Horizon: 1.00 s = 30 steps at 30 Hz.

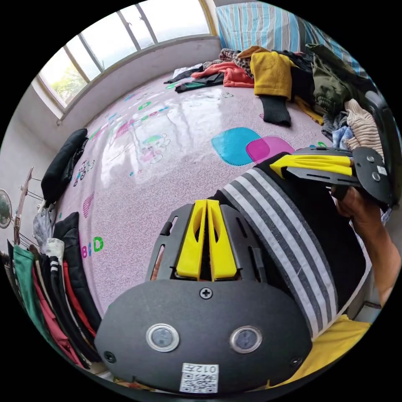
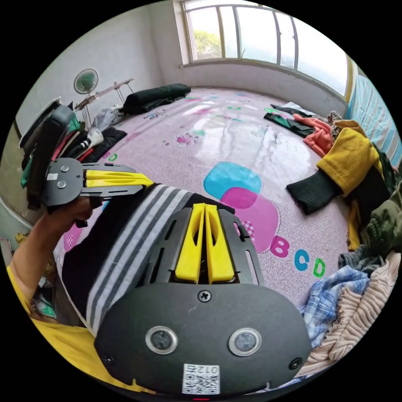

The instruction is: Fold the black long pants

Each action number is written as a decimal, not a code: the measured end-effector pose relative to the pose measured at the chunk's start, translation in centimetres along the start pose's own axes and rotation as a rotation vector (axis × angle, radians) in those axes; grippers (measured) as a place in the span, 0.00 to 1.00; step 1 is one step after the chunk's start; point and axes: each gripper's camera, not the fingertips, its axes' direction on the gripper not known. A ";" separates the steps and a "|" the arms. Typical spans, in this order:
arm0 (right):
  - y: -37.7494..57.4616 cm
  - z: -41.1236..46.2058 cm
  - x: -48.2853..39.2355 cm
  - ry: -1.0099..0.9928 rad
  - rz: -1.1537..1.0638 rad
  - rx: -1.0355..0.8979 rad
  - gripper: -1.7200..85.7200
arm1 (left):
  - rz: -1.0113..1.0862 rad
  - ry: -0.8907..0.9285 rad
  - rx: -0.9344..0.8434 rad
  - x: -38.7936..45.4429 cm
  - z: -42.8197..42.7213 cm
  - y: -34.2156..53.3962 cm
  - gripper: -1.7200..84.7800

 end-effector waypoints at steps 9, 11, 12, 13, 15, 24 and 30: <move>1.4 0.9 0.3 -0.052 0.007 0.037 0.03 | -0.020 0.071 0.038 -2.2 -1.3 0.4 0.02; 2.2 -1.8 -0.3 -0.027 0.020 0.051 0.03 | -0.050 -0.001 0.086 -3.0 -4.7 2.1 0.02; 2.7 -2.8 -0.7 -0.027 0.014 0.074 0.03 | -0.048 -0.004 0.106 -3.0 -5.7 2.7 0.02; 4.0 -5.1 -1.6 -0.038 -0.008 0.124 0.03 | -0.040 0.019 0.134 -2.9 -7.3 4.1 0.02; 6.2 -7.6 -3.4 -0.055 -0.044 0.174 0.03 | -0.009 0.055 0.146 -2.1 -8.7 6.0 0.02; 12.6 -2.0 -7.9 0.056 -0.090 0.003 0.03 | 0.007 0.000 -0.004 0.7 -3.8 9.9 0.02; 13.6 -4.3 -7.4 0.010 0.014 -0.017 0.03 | -0.046 -0.099 -0.044 -0.5 -6.4 11.2 0.02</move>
